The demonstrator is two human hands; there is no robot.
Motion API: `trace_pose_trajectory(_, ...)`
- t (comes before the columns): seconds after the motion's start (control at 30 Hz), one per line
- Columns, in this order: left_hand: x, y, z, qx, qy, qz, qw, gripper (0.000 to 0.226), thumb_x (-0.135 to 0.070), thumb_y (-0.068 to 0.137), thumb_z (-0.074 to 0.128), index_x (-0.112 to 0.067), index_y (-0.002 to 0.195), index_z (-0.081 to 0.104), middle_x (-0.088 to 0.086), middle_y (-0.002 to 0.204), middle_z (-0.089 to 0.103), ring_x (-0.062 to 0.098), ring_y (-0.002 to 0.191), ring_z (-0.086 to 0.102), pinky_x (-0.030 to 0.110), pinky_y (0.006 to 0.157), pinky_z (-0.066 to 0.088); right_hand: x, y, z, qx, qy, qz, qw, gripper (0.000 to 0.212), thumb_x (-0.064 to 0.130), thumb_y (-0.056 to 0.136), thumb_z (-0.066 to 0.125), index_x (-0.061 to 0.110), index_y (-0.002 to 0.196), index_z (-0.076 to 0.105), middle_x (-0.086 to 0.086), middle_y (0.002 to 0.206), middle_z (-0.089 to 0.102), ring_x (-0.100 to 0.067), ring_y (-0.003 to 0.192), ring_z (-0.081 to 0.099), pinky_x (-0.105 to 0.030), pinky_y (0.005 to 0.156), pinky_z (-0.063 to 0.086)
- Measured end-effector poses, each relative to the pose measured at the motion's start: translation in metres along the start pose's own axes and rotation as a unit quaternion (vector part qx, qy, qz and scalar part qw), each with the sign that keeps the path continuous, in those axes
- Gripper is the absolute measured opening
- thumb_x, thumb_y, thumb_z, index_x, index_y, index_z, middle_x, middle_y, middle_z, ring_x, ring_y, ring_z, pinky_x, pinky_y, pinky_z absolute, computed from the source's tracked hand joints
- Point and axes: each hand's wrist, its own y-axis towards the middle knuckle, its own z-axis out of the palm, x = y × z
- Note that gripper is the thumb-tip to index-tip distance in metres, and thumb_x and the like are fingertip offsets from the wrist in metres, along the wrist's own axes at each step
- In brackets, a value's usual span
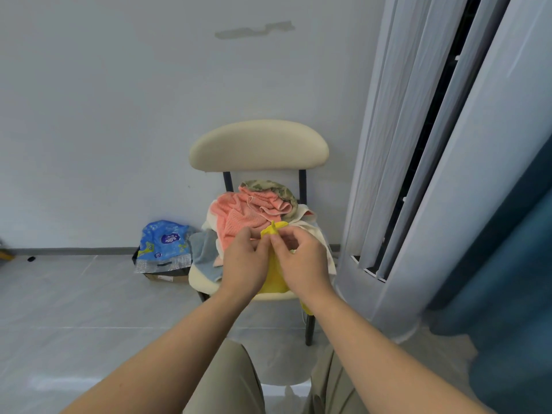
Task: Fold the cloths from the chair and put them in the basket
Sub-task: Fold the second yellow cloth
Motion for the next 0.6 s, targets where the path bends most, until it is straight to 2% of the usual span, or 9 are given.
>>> trace_pose_trajectory(0.17,0.002,0.001,-0.001,-0.003,-0.046,-0.009,0.999,0.015,-0.032,0.101,0.061,-0.025,0.087,0.063,-0.011,0.063,0.063,0.006,0.063,0.055,0.030,0.065,0.043,0.003,0.002,-0.002,0.006,-0.002,-0.008,1.000,0.006,0.027,0.092,0.072,0.025,0.095,0.077,0.014,0.087,0.073,-0.004,0.084,0.067,-0.019,0.077,0.053)
trace_pose_trajectory(0.27,0.003,0.001,-0.003,0.016,-0.071,-0.009,0.997,0.017,-0.038,0.097,0.065,-0.023,0.092,0.062,-0.017,0.057,0.061,0.002,0.058,0.054,0.029,0.065,0.043,0.006,0.001,-0.007,0.051,0.023,-0.001,0.998,0.025,0.010,0.090,0.065,0.023,0.106,0.079,0.014,0.096,0.075,-0.001,0.092,0.067,-0.016,0.082,0.052)
trace_pose_trajectory(0.4,0.002,0.000,-0.008,0.037,-0.088,0.001,0.995,0.026,-0.039,0.092,0.074,-0.016,0.092,0.060,-0.017,0.052,0.056,-0.002,0.047,0.046,0.025,0.056,0.036,0.006,0.004,-0.014,0.101,0.036,0.010,0.994,0.040,-0.002,0.090,0.053,0.023,0.104,0.081,0.020,0.086,0.071,0.003,0.088,0.063,-0.012,0.076,0.046)
trace_pose_trajectory(0.47,0.003,0.003,-0.010,0.041,-0.111,-0.012,0.993,0.027,-0.035,0.091,0.076,-0.015,0.086,0.059,-0.014,0.051,0.055,0.000,0.046,0.047,0.024,0.055,0.036,0.005,0.004,-0.015,0.124,0.042,0.023,0.991,0.044,-0.003,0.091,0.051,0.023,0.110,0.080,0.022,0.094,0.072,0.007,0.096,0.064,-0.010,0.084,0.047)
trace_pose_trajectory(0.6,0.007,0.012,-0.013,0.033,-0.125,-0.035,0.991,0.031,-0.039,0.087,0.077,-0.018,0.077,0.058,-0.006,0.057,0.056,0.012,0.056,0.048,0.034,0.063,0.039,0.000,0.006,-0.011,0.143,0.057,0.056,0.986,0.048,-0.005,0.089,0.048,0.022,0.116,0.077,0.015,0.109,0.074,0.000,0.108,0.066,-0.021,0.099,0.050)
